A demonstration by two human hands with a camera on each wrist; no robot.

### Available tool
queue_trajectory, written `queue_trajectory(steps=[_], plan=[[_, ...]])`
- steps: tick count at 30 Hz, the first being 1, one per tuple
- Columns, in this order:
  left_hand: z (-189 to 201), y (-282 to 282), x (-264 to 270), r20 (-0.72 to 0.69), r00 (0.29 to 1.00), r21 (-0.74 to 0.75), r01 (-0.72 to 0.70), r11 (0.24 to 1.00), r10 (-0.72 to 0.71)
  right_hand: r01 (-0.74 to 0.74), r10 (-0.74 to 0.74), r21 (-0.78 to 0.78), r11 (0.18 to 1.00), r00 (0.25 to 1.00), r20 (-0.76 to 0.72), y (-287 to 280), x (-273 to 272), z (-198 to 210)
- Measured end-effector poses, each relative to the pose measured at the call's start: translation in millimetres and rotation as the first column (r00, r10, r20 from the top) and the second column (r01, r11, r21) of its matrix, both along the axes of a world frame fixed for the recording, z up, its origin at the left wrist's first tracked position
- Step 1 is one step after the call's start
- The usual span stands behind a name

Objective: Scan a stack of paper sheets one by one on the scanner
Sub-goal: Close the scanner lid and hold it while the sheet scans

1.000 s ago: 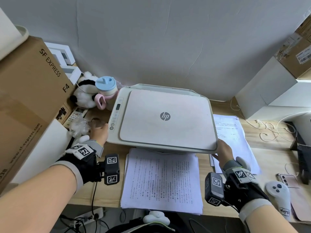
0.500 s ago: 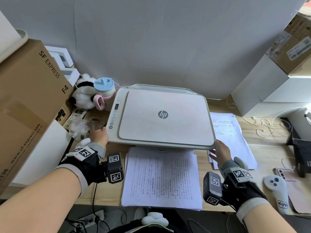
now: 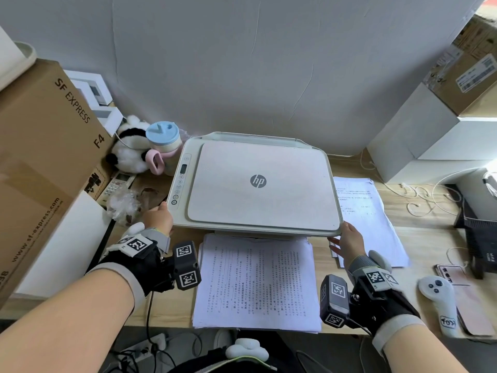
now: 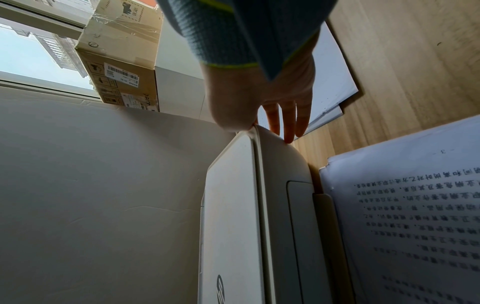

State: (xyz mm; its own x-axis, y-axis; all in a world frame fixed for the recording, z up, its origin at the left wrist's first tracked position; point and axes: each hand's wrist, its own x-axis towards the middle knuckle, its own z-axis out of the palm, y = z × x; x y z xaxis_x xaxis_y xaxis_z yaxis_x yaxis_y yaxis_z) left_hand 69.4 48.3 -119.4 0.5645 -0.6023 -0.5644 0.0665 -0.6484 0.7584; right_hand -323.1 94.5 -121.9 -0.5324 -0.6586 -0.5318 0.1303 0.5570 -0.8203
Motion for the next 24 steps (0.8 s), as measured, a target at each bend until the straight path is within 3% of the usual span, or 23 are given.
queue_trajectory(steps=[24], plan=[[2.7, 7.0, -6.2, 0.087, 0.996, -0.061, 0.026, 0.998, -0.021, -0.007, 0.007, -0.012, 1.000, 1.000, -0.022, 2.5, 3.0, -3.7]])
